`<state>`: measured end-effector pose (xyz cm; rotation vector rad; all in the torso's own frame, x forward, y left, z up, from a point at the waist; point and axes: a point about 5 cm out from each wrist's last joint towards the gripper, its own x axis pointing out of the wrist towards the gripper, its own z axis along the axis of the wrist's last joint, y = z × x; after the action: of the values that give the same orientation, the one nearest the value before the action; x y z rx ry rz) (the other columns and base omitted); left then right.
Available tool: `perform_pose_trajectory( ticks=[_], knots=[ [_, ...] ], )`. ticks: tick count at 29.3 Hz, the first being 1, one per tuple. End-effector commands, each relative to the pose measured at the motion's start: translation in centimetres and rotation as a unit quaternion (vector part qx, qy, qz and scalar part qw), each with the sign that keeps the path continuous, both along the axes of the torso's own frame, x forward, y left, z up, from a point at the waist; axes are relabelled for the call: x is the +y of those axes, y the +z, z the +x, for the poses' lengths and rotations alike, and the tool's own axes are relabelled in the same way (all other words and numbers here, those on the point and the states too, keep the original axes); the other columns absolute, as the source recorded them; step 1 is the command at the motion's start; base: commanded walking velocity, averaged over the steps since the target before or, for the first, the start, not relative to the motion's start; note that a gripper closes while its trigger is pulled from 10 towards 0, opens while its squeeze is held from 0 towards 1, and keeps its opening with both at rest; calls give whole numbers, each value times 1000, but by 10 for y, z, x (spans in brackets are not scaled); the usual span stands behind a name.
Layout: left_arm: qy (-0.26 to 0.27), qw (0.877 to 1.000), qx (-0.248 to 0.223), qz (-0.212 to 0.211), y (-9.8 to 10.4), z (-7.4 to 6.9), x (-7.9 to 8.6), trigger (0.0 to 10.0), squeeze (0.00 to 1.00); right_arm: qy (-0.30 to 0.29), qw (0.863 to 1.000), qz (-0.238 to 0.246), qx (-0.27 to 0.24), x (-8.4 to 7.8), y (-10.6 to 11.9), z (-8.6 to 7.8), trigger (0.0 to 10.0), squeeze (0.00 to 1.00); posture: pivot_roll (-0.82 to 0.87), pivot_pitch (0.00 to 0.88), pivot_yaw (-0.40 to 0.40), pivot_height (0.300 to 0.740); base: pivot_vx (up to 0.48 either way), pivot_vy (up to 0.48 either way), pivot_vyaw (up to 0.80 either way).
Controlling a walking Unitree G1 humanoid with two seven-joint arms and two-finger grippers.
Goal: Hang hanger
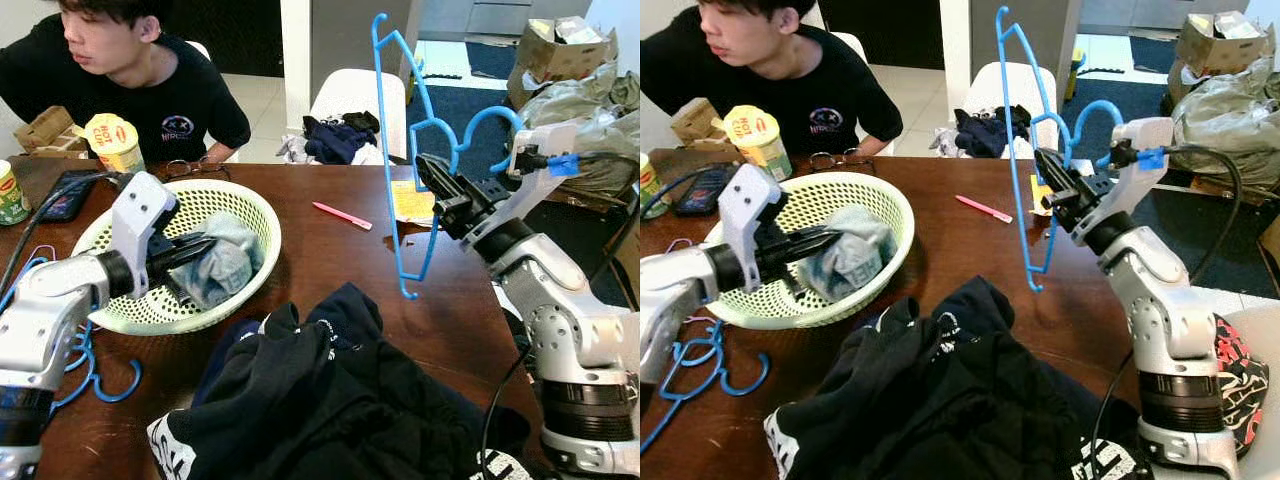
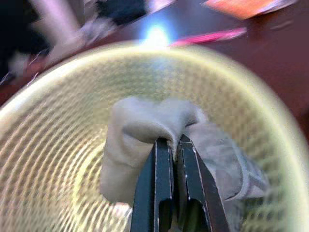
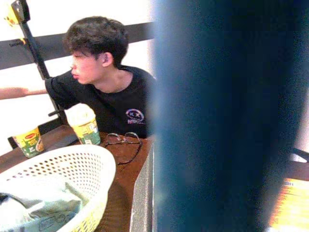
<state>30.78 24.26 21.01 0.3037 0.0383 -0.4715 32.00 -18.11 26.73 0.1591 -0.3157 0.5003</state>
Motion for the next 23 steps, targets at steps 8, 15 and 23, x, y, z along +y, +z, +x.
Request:
perform_pose_trajectory(
  ticks=[8,15,23],
  knots=[
    [185,976,111,-39,-50,-21,19,0,0,6,1000,13,-6,-1,2,3,10000,0,62,110,32,740,0,0,0],
    [157,955,248,54,-90,-48,20,0,0,9,1000,11,-6,0,2,4,10000,0,64,109,34,740,0,0,0],
    [101,948,282,108,-65,-68,30,0,0,5,1000,10,-6,-3,0,4,10000,0,62,113,41,740,0,0,0]
  ],
)
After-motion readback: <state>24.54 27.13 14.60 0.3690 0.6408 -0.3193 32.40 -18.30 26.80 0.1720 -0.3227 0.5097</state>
